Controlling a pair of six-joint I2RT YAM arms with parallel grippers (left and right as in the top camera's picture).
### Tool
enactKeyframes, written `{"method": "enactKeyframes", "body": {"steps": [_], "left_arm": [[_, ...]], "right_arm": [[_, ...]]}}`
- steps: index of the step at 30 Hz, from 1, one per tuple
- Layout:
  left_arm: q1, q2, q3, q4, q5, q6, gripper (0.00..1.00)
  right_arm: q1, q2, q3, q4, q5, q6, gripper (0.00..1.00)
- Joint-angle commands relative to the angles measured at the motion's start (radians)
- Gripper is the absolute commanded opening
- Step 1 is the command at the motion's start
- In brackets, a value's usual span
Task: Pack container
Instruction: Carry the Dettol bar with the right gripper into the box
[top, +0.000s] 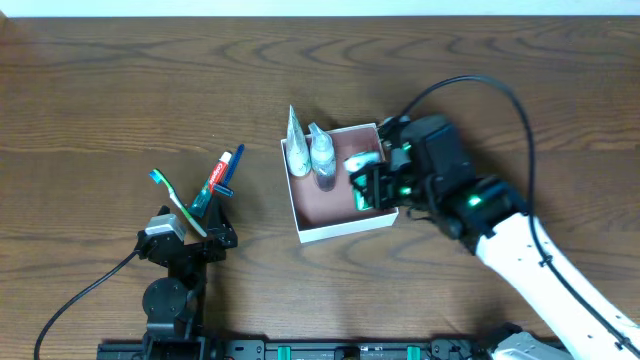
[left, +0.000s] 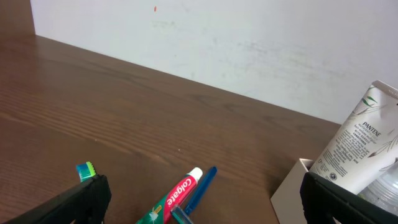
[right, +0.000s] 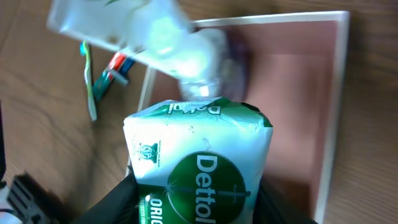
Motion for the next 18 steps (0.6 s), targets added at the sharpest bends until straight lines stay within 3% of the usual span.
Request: {"method": "enactKeyframes", "body": {"steps": [1, 18], "left_arm": [[0.006, -0.006, -0.021, -0.037, -0.011, 0.017, 0.98], [0.006, -0.006, -0.021, -0.037, -0.011, 0.017, 0.98]], "right_arm": [[0.068, 0.038, 0.017, 0.042, 0.089, 0.006, 0.43], [0.172, 0.259, 0.017, 0.229, 0.158, 0.104, 0.4]]}}
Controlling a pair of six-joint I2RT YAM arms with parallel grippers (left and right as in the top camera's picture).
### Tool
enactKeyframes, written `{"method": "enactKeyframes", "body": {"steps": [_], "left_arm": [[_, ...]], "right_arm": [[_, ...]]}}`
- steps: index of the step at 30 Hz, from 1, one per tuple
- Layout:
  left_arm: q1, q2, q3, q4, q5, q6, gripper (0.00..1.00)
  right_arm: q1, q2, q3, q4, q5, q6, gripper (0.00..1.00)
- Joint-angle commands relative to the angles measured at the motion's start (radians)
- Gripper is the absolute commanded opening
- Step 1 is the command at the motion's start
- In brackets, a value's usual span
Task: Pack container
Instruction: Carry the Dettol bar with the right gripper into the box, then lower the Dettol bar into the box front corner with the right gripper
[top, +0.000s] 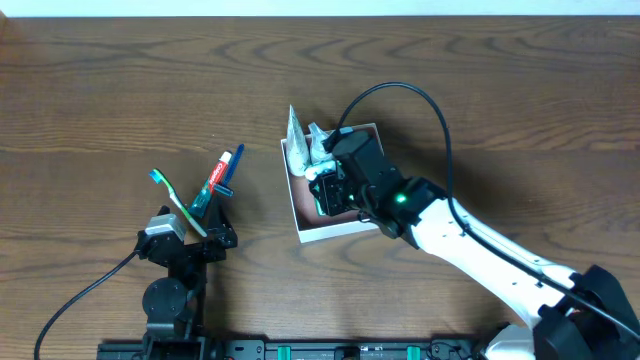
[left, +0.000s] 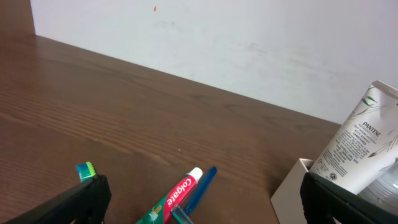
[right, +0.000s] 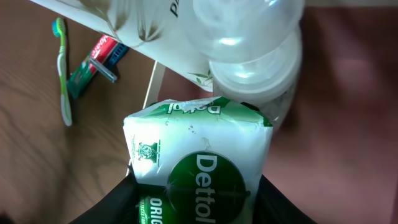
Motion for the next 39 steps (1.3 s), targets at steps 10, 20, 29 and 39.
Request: {"method": "enactKeyframes", "body": {"steps": [10, 20, 29, 39], "left_arm": [[0.006, -0.006, -0.021, -0.037, -0.011, 0.017, 0.98], [0.006, -0.006, -0.021, -0.037, -0.011, 0.017, 0.98], [0.006, -0.006, -0.021, -0.037, -0.011, 0.017, 0.98], [0.006, -0.006, -0.021, -0.037, -0.011, 0.017, 0.98]], "right_arm": [[0.042, 0.05, 0.016, 0.029, 0.096, 0.103, 0.38], [0.061, 0.059, 0.015, 0.014, 0.142, 0.142, 0.37], [0.081, 0.089, 0.015, 0.005, 0.159, 0.185, 0.37], [0.09, 0.124, 0.015, 0.013, 0.159, 0.187, 0.37]]}}
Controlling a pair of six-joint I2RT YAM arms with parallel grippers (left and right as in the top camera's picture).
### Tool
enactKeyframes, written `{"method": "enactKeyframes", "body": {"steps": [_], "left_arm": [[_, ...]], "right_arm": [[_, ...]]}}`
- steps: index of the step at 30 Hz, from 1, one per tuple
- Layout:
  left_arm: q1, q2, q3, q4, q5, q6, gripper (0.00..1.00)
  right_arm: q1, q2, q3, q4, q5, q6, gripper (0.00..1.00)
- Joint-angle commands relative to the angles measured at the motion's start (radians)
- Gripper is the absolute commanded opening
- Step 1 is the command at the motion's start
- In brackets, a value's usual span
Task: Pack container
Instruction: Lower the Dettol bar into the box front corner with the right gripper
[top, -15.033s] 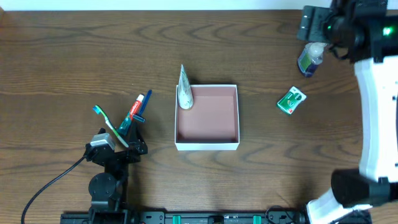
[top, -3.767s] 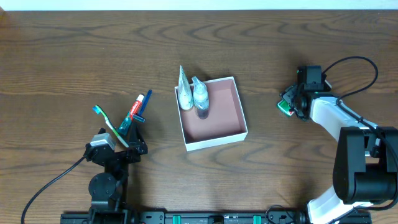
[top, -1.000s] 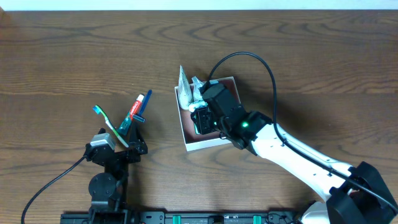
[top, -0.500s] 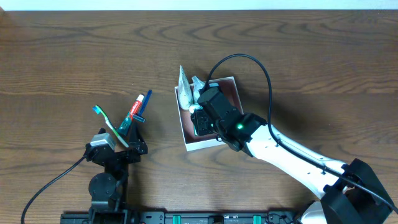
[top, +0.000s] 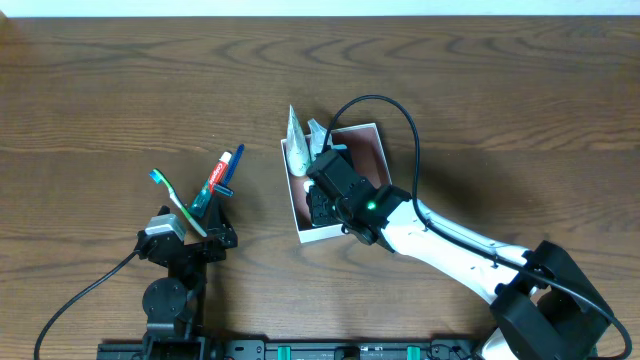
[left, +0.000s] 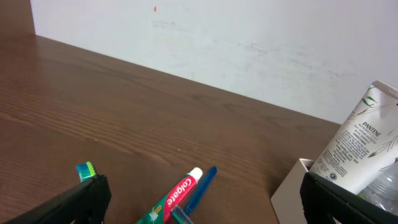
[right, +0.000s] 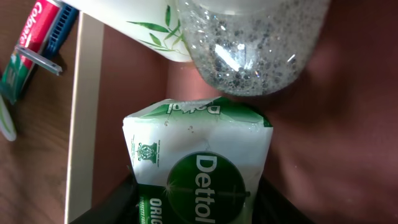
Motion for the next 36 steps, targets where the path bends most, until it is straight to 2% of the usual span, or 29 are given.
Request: {"method": "enactKeyframes", "body": {"steps": [1, 22, 31, 36], "left_arm": [[0.006, -0.006, -0.021, -0.037, -0.011, 0.017, 0.98], [0.006, -0.006, -0.021, -0.037, -0.011, 0.017, 0.98], [0.006, 0.001, -0.021, -0.037, -0.011, 0.017, 0.98], [0.006, 0.001, -0.021, -0.037, -0.011, 0.017, 0.98]], "right_arm": [[0.008, -0.006, 0.015, 0.006, 0.019, 0.014, 0.37], [0.039, -0.006, 0.015, 0.039, 0.019, 0.014, 0.41], [0.04, -0.003, 0.015, 0.037, 0.02, 0.018, 0.4], [0.048, 0.045, 0.015, 0.062, 0.04, 0.016, 0.37]]}}
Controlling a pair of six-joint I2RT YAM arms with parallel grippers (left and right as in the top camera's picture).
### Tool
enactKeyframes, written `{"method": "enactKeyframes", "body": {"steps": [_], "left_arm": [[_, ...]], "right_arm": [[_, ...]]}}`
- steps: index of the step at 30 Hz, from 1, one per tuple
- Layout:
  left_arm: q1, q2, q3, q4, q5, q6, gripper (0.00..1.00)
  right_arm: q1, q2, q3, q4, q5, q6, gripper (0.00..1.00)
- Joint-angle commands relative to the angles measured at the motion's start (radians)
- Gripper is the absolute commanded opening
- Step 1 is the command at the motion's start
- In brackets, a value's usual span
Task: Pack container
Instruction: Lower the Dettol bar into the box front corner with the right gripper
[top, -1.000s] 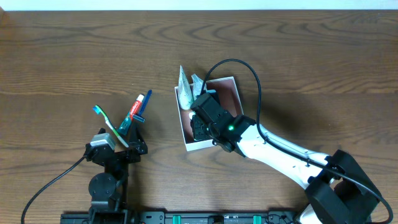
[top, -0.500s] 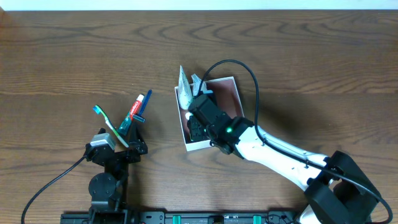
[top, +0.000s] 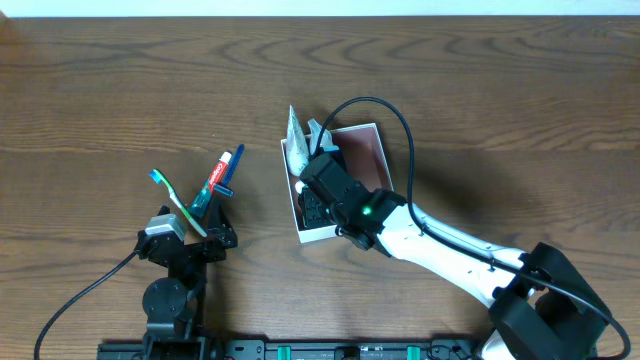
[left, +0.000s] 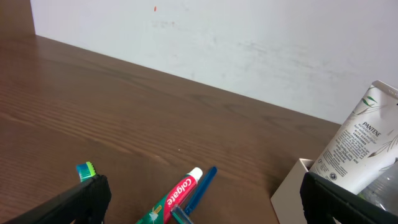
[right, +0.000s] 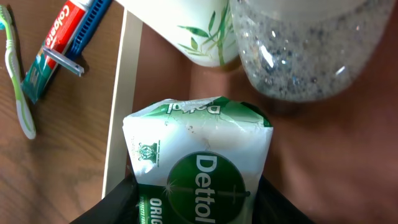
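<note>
A white box with a brown floor (top: 378, 134) sits mid-table. In it stand a white Pantene tube (right: 180, 37) and a clear speckled bottle (right: 298, 50). My right gripper (right: 196, 208) is shut on a white-and-green Dettol soap pack (right: 199, 158), held low inside the box by its left wall (right: 118, 118). On the table to the left lie a Colgate tube (top: 215, 182), a blue razor (top: 229, 170) and a green toothbrush (top: 176, 202). My left gripper (left: 199, 205) rests open near them, holding nothing.
The box wall (left: 292, 193) and Pantene tube (left: 360, 149) rise right of my left gripper. The right arm with its black cable (top: 400, 110) stretches across the box from the lower right. A pale wall (left: 249, 43) backs the table.
My right gripper with the Dettol pack has shifted slightly left inside the box, closer to its left wall. The left arm and the loose items have not moved.
The right gripper held the Dettol pack over the box's right side. Then it was over the bottle and tube at the left side. Then it was low inside the box under the bottle, and now sits against the left wall.
</note>
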Motion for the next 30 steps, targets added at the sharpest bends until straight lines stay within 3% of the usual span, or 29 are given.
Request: {"method": "enactKeyframes", "body": {"steps": [1, 16, 20, 30], "left_arm": [[0.006, 0.001, -0.021, -0.037, -0.011, 0.017, 0.98], [0.006, 0.001, -0.021, -0.037, -0.011, 0.017, 0.98], [0.006, 0.001, -0.021, -0.037, -0.011, 0.017, 0.98], [0.006, 0.001, -0.021, -0.037, -0.011, 0.017, 0.98]], "right_arm": [[0.019, 0.051, 0.014, 0.024, 0.03, 0.009, 0.37], [0.031, 0.068, 0.014, 0.044, 0.051, 0.009, 0.41], [0.031, 0.068, 0.014, 0.044, 0.051, 0.009, 0.48], [0.031, 0.068, 0.014, 0.044, 0.051, 0.005, 0.51]]}}
